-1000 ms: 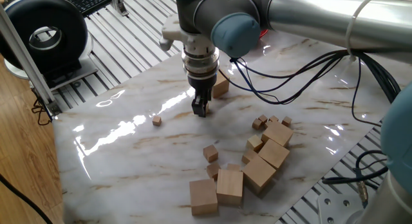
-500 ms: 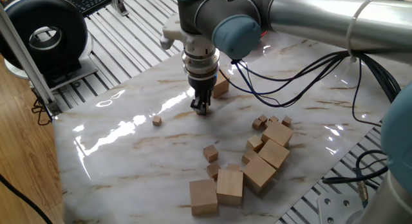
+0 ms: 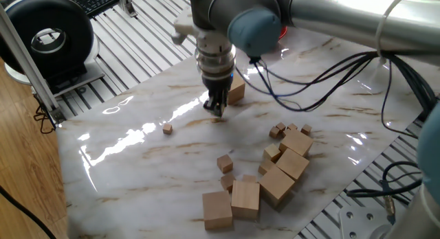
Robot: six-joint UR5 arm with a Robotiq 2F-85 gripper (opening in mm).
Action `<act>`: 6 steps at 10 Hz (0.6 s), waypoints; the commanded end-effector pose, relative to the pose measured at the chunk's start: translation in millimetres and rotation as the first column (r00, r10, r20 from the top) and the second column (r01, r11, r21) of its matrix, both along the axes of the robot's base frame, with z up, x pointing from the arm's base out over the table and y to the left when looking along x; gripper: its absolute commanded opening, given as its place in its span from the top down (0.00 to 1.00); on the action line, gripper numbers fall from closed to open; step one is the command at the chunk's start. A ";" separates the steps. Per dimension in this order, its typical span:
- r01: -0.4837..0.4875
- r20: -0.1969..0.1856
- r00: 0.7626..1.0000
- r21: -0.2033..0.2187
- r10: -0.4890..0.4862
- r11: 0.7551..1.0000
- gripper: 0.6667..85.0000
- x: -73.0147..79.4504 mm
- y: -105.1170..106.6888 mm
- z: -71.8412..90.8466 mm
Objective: Pick up one small block
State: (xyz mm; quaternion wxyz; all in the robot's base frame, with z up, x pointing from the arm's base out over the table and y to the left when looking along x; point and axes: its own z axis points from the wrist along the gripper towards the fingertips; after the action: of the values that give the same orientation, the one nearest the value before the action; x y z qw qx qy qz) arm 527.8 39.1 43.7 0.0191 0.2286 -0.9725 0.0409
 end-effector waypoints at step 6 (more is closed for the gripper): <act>-0.024 -0.004 1.000 -0.022 0.024 0.999 1.00 5.8 -42.9 131.1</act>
State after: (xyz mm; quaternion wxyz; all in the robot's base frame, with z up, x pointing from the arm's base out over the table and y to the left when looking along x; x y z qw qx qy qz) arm 535.9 2.0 150.2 0.0212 0.2414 -0.9685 0.0579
